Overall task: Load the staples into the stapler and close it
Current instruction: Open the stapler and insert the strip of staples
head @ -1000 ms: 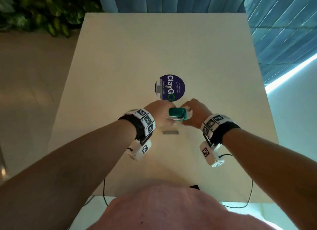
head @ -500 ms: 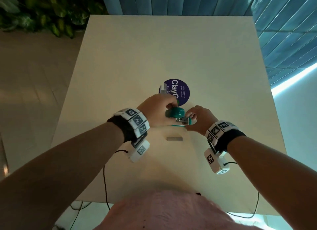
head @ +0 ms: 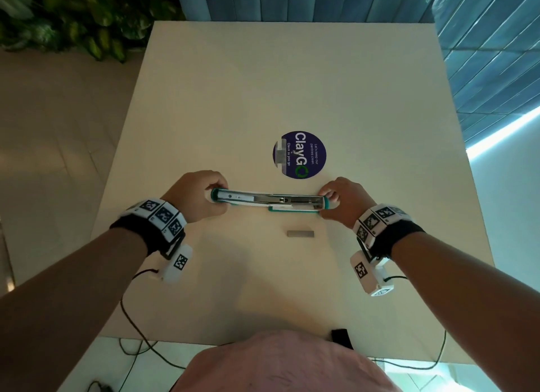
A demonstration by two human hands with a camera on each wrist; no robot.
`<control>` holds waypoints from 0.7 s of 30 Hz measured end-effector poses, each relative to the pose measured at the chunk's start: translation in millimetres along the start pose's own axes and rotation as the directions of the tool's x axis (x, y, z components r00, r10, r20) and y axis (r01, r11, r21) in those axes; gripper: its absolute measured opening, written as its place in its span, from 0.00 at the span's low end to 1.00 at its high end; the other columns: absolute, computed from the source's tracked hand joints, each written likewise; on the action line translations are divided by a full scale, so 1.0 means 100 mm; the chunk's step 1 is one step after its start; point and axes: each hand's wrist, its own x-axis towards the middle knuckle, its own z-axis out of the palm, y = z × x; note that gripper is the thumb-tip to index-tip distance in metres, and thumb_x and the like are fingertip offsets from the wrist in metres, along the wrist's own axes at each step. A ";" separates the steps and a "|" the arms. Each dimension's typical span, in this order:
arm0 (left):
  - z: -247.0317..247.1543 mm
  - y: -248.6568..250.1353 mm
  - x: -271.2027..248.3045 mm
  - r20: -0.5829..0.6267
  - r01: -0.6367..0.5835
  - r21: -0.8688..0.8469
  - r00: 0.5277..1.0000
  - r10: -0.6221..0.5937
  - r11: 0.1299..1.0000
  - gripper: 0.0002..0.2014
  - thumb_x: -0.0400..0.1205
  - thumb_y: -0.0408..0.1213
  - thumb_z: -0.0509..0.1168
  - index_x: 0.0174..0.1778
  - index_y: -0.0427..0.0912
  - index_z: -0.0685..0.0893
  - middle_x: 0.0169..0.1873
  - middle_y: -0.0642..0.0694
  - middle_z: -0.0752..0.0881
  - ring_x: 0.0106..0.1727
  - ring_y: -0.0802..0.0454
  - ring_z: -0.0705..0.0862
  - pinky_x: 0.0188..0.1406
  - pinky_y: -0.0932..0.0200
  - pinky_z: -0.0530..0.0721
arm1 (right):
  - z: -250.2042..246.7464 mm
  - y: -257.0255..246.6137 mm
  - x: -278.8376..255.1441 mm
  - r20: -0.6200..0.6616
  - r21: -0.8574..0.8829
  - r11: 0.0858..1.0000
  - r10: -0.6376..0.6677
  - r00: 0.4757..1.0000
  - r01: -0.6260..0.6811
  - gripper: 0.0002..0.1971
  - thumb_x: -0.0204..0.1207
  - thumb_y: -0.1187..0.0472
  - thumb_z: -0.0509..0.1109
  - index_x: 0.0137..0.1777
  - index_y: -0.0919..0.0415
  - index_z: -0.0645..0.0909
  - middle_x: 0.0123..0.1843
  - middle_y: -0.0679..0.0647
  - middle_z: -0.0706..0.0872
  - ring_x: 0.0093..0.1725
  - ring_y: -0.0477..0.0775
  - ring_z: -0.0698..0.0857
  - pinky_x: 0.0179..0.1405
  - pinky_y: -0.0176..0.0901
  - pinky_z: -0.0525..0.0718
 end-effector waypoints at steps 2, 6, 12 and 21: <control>0.06 -0.03 0.04 0.021 0.015 0.039 1.000 -0.016 0.999 0.12 0.66 0.35 0.76 0.43 0.45 0.85 0.39 0.44 0.87 0.42 0.45 0.83 0.45 0.48 0.83 | 0.00 0.00 -0.01 -0.005 0.001 1.000 -0.006 1.000 0.006 0.17 0.61 0.62 0.80 0.51 0.58 0.84 0.44 0.49 0.79 0.42 0.49 0.77 0.46 0.40 0.76; 0.15 -0.08 0.08 -0.003 0.015 0.079 1.000 -0.015 0.997 0.12 0.67 0.34 0.75 0.46 0.42 0.87 0.42 0.42 0.87 0.43 0.44 0.83 0.43 0.56 0.78 | 0.03 0.02 -0.04 -0.027 0.006 1.000 -0.005 1.000 0.005 0.17 0.61 0.62 0.80 0.51 0.58 0.84 0.44 0.50 0.79 0.43 0.49 0.78 0.46 0.40 0.77; 0.16 -0.09 0.05 -0.032 0.019 0.055 0.999 -0.017 0.998 0.13 0.67 0.34 0.75 0.47 0.43 0.87 0.42 0.44 0.87 0.43 0.48 0.82 0.44 0.58 0.77 | 0.02 -0.04 -0.08 -0.035 -0.004 0.999 0.031 0.999 -0.031 0.23 0.61 0.62 0.80 0.57 0.58 0.78 0.50 0.51 0.77 0.48 0.51 0.78 0.53 0.46 0.81; 0.20 -0.10 0.03 -0.059 0.051 0.024 0.997 -0.050 0.998 0.13 0.67 0.35 0.75 0.47 0.45 0.87 0.43 0.46 0.87 0.44 0.49 0.82 0.45 0.61 0.78 | 0.27 -0.49 -0.42 0.154 -0.184 0.947 -0.236 0.960 0.262 0.17 0.69 0.54 0.72 0.55 0.56 0.76 0.56 0.52 0.80 0.57 0.54 0.76 0.62 0.49 0.78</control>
